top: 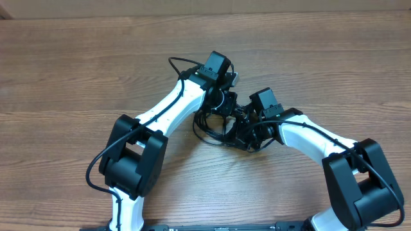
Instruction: Untangle cables
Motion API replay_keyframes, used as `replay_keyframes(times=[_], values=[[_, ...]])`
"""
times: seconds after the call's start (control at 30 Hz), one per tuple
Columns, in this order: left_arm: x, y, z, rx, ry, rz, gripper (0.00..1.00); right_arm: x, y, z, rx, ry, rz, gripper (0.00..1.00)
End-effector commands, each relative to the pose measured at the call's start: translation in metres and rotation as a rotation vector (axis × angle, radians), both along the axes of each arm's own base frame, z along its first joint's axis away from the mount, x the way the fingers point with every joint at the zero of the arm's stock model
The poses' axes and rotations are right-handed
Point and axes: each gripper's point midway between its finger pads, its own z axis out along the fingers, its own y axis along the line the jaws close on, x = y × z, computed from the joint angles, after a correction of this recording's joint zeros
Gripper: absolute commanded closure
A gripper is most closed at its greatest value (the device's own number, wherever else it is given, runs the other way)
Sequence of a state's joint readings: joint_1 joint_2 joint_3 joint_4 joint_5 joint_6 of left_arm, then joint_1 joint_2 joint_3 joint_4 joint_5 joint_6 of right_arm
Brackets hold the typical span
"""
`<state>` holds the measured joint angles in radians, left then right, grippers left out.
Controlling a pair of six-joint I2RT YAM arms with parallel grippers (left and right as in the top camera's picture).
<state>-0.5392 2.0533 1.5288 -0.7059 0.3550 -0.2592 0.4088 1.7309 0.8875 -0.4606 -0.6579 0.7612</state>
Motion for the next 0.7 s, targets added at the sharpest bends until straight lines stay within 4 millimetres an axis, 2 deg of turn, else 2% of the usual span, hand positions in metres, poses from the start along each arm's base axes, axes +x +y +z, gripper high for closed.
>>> replay_keyframes(times=[0.0, 0.03, 0.13, 0.3, 0.5, 0.67], values=[[0.004, 0.001, 0.008, -0.022, -0.005, 0.02, 0.57, -0.004, 0.004, -0.001, 0.013, 0.001, 0.022, 0.87], [0.008, 0.004, 0.011, -0.025, -0.003, 0.033, 0.53, -0.004, 0.003, -0.001, 0.011, 0.0, 0.022, 0.87], [0.012, 0.01, 0.018, -0.044, 0.019, 0.05, 0.51, -0.004, 0.003, -0.001, 0.011, -0.001, 0.021, 0.87], [0.019, 0.033, 0.014, -0.006, 0.032, 0.103, 0.49, -0.002, 0.0, -0.004, -0.013, -0.024, 0.033, 0.86], [0.024, 0.057, 0.01, 0.031, 0.058, 0.158, 0.49, -0.009, -0.003, -0.006, -0.022, -0.063, 0.116, 0.71], [0.026, 0.085, 0.0, 0.173, 0.064, 0.289, 0.5, -0.013, -0.002, -0.003, -0.01, -0.089, 0.178, 0.69]])
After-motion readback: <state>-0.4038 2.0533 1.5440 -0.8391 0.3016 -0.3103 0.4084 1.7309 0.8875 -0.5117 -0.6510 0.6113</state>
